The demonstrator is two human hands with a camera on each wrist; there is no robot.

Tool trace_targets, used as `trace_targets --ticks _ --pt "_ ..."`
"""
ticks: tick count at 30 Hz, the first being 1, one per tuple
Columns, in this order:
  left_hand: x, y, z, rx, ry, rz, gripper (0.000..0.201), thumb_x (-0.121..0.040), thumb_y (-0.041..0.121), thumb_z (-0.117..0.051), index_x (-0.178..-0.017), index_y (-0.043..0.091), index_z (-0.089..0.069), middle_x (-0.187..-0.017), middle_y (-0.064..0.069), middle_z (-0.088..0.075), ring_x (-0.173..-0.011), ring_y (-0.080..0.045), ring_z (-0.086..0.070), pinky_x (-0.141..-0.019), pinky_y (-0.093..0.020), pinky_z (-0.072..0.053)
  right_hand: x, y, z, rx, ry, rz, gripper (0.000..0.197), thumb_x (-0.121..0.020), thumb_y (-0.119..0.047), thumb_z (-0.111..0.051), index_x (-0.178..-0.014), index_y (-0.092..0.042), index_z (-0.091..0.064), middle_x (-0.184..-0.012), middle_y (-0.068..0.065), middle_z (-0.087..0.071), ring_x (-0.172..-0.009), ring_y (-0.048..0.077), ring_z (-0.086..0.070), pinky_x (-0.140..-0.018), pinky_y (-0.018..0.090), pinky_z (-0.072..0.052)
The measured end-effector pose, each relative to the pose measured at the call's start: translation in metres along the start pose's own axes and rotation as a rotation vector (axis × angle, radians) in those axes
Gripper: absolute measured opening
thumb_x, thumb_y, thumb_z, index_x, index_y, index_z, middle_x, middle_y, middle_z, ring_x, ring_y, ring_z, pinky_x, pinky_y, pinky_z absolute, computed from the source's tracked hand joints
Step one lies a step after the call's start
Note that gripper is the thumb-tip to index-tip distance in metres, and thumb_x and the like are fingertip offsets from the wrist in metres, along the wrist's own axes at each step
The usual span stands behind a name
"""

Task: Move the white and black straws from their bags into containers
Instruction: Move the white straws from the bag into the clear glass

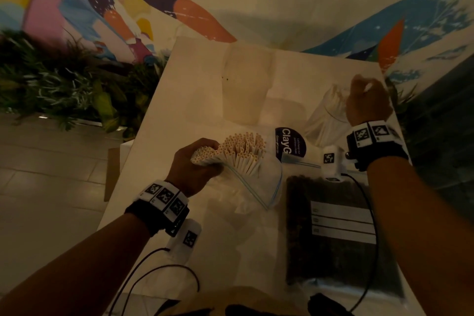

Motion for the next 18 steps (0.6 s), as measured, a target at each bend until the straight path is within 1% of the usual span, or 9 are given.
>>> trace_targets --ticks 2,5,6,9,11,13,15,16,18 --pt "0.0 0.003 0.0 -0.012 0.002 0.006 0.042 -0.063 -0.011 -0.078 -0.083 0.023 -0.063 -0.085 0.002 -0.067 -0.073 0.007 -0.059 -0.065 -0.011 -0.047 0.0 0.012 -0.008 0.074 -0.063 -0.057 0.06 -0.092 -0.056 -0.031 -0.138 -0.018 -0.039 -0.148 0.012 -0.034 -0.137 0.032 -0.029 -0.111 0.056 -0.019" --pt "0.001 0.006 0.0 -0.026 0.012 0.004 0.042 -0.064 -0.01 -0.077 -0.081 0.024 -0.062 -0.085 0.001 -0.065 -0.073 0.01 -0.058 -0.063 -0.007 -0.044 0.005 0.003 0.006 -0.052 0.12 0.079 0.072 -0.09 -0.055 -0.039 -0.148 -0.019 -0.018 -0.155 0.012 -0.02 -0.142 0.029 -0.023 -0.113 0.055 -0.022" --pt "0.001 0.006 0.001 -0.034 0.014 0.001 0.042 -0.064 -0.009 -0.078 -0.081 0.026 -0.062 -0.086 0.002 -0.065 -0.074 0.01 -0.057 -0.064 -0.007 -0.044 0.007 0.0 0.006 -0.03 0.116 0.114 0.072 -0.091 -0.054 -0.039 -0.149 -0.019 -0.016 -0.156 0.012 -0.018 -0.143 0.029 -0.02 -0.114 0.055 -0.02" --pt "0.0 0.002 0.001 -0.037 0.01 0.005 0.051 -0.063 -0.007 -0.079 -0.076 0.039 -0.063 -0.086 0.001 -0.066 -0.073 0.006 -0.058 -0.064 -0.012 -0.047 0.009 0.01 -0.016 0.246 -0.147 0.022 0.068 -0.093 -0.057 -0.032 -0.149 -0.022 -0.015 -0.158 0.013 -0.008 -0.145 0.034 -0.005 -0.113 0.059 -0.006" --pt "0.001 0.001 0.001 -0.013 0.008 0.012 0.051 -0.063 -0.009 -0.078 -0.075 0.038 -0.064 -0.084 0.004 -0.066 -0.071 0.005 -0.058 -0.062 -0.012 -0.048 0.015 0.011 -0.011 0.226 -0.174 -0.013 0.074 -0.093 -0.06 -0.032 -0.15 -0.019 -0.009 -0.158 0.015 -0.004 -0.145 0.036 -0.001 -0.113 0.059 -0.003" --pt "0.001 0.003 0.001 0.001 0.008 0.01 0.047 -0.063 -0.011 -0.077 -0.076 0.032 -0.063 -0.084 0.005 -0.065 -0.071 0.007 -0.058 -0.063 -0.011 -0.047 0.03 -0.007 0.011 0.069 -0.006 0.118 0.078 -0.093 -0.058 -0.038 -0.15 -0.014 -0.009 -0.157 0.016 -0.01 -0.145 0.035 -0.008 -0.115 0.056 -0.008" --pt "0.002 0.004 0.0 0.004 -0.001 0.0 0.044 -0.064 -0.012 -0.076 -0.08 0.027 -0.062 -0.085 0.006 -0.065 -0.073 0.009 -0.058 -0.064 -0.01 -0.047 0.06 -0.029 0.034 -0.189 0.114 0.276 0.075 -0.09 -0.051 -0.051 -0.147 -0.011 -0.022 -0.152 0.014 -0.028 -0.14 0.03 -0.027 -0.114 0.05 -0.024" --pt "0.002 0.004 0.0 -0.001 -0.004 -0.007 0.044 -0.064 -0.012 -0.076 -0.081 0.026 -0.062 -0.086 0.006 -0.065 -0.073 0.009 -0.059 -0.065 -0.01 -0.047 0.078 -0.04 0.037 -0.29 0.061 0.316 0.07 -0.087 -0.042 -0.06 -0.144 -0.014 -0.03 -0.147 0.009 -0.037 -0.135 0.025 -0.036 -0.11 0.045 -0.032" --pt "0.0 0.005 -0.002 -0.009 -0.01 -0.011 0.043 -0.064 -0.012 -0.076 -0.081 0.026 -0.062 -0.086 0.007 -0.065 -0.074 0.01 -0.058 -0.064 -0.008 -0.046 0.119 -0.055 0.018 -0.428 -0.289 0.307 0.066 -0.081 -0.018 -0.072 -0.138 -0.023 -0.038 -0.136 -0.002 -0.049 -0.12 0.015 -0.05 -0.098 0.031 -0.045"
Point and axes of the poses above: each hand's wrist, its own x-axis away from the middle knuckle, its own z-axis out of the back of the hand, y = z × x, the point moved 8 cm from there along -x, towards the middle knuckle
